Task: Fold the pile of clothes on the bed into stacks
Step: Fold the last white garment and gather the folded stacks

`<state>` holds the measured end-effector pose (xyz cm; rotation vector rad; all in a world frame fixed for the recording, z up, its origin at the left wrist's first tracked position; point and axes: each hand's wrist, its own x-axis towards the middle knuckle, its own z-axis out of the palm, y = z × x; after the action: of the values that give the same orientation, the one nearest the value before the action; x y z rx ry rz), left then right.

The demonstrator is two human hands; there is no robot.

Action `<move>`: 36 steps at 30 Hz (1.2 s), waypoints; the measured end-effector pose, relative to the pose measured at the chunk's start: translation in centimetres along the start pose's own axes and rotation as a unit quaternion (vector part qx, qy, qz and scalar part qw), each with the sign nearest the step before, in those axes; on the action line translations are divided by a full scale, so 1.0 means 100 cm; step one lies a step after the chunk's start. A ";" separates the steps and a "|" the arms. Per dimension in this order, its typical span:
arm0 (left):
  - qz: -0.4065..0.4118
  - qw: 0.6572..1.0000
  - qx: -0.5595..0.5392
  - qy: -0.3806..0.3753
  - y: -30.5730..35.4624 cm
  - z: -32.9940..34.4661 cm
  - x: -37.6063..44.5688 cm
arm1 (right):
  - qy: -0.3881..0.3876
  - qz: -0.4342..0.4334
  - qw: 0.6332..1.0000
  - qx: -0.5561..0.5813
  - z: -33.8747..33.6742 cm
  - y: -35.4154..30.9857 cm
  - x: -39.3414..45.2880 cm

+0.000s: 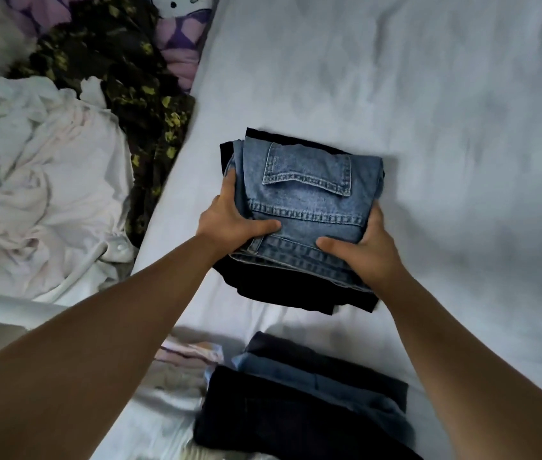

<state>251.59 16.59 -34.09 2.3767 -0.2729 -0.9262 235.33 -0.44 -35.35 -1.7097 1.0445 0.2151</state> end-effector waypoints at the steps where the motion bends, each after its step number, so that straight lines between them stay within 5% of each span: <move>1: -0.003 0.999 -0.030 -0.016 0.000 -0.001 -0.002 | -0.014 0.010 1.000 0.020 0.003 -0.001 -0.002; 8: -0.025 0.957 -0.248 -0.147 0.000 -0.006 -0.031 | -0.055 0.052 0.989 0.126 0.003 0.005 -0.028; 24: 0.123 0.937 -0.322 -0.054 0.070 -0.115 -0.195 | 0.050 -0.094 0.982 0.155 -0.040 -0.099 -0.190; 36: 0.140 0.949 -0.283 -0.019 0.037 -0.195 -0.353 | 0.025 -0.106 0.979 0.173 -0.003 -0.133 -0.350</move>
<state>238.64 35.38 -0.60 1.7417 -0.3034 -0.7862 223.92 18.59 -5.15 -1.4981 0.8686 -0.1408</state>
